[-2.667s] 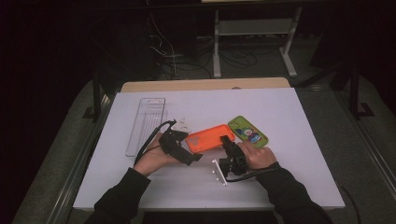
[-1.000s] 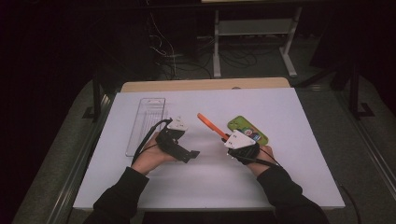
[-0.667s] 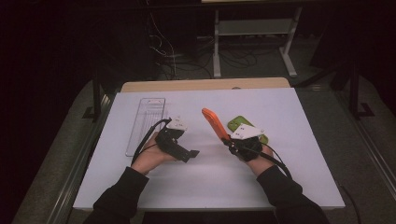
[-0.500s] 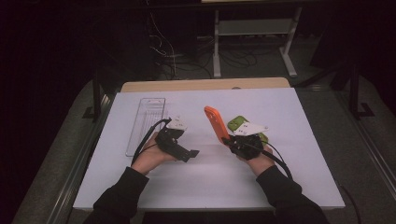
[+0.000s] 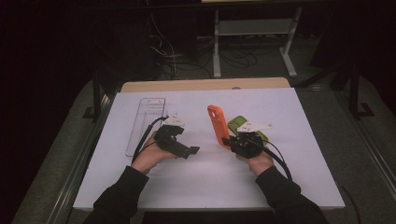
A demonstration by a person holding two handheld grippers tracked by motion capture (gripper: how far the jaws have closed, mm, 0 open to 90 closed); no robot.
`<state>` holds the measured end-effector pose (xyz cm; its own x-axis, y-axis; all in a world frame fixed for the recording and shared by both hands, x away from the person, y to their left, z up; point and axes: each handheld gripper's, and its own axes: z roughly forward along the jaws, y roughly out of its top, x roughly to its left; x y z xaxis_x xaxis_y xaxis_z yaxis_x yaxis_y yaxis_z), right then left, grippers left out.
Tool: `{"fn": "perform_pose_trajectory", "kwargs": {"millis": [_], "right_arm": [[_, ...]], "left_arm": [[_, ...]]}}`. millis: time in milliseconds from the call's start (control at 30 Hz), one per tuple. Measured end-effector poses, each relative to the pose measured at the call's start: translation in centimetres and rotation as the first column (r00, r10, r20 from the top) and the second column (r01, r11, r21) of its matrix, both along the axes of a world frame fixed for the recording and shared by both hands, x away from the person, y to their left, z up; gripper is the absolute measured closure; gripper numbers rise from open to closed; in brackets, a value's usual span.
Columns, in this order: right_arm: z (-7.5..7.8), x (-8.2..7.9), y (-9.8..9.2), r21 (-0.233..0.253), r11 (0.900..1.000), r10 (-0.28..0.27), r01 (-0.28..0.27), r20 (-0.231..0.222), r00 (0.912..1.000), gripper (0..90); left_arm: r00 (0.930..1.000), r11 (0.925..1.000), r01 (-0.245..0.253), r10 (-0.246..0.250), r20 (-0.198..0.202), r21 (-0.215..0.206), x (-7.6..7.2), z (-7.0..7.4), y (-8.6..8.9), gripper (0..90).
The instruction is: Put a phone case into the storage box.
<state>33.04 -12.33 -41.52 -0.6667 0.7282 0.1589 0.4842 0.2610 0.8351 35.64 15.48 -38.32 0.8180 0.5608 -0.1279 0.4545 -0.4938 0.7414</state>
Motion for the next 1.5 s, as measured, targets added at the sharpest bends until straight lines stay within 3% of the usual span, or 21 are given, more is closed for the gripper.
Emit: {"fn": "perform_pose_trajectory", "kwargs": {"millis": [33, 233, 600, 800, 1000, 1500], "right_arm": [[0.0, 0.0, 0.0, -0.003, 1.0, 0.001, -0.001, 0.005, 1.0, 78.7], [0.2, 0.0, 0.1, 0.004, 1.0, 0.001, -0.001, 0.01, 1.0, 78.7], [0.4, -0.3, 0.6, 0.026, 1.0, 0.012, -0.012, 0.015, 0.9998, 78.7], [0.5, -0.6, 1.2, 0.032, 0.999, 0.023, -0.024, 0.013, 0.9996, 78.8], [0.4, -0.9, 2.0, 0.04, 0.998, 0.045, -0.046, 0.006, 0.9989, 78.8], [0.1, -1.5, 3.6, 0.046, 0.994, 0.094, -0.094, 0.009, 0.9956, 78.8]], "left_arm": [[0.9999, 0.9993, -0.013, 0.013, -0.001, -0.036, 0.3, 0.5, 0.0, 0.0], [0.9996, 0.9937, -0.024, 0.026, 0.015, -0.109, 1.4, 1.8, -0.4, 0.0], [0.9989, 0.9885, -0.013, 0.019, 0.042, -0.151, 2.8, 3.1, -2.5, 0.0], [0.999, 0.9864, 0.001, 0.007, 0.044, -0.164, 3.0, 3.0, -3.0, 0.0], [0.9989, 0.977, -0.015, 0.024, 0.039, -0.213, 2.8, 2.4, -3.1, 0.0], [0.9992, 0.9702, -0.017, 0.025, 0.032, -0.242, 3.0, 1.4, -2.7, 0.0]]}}
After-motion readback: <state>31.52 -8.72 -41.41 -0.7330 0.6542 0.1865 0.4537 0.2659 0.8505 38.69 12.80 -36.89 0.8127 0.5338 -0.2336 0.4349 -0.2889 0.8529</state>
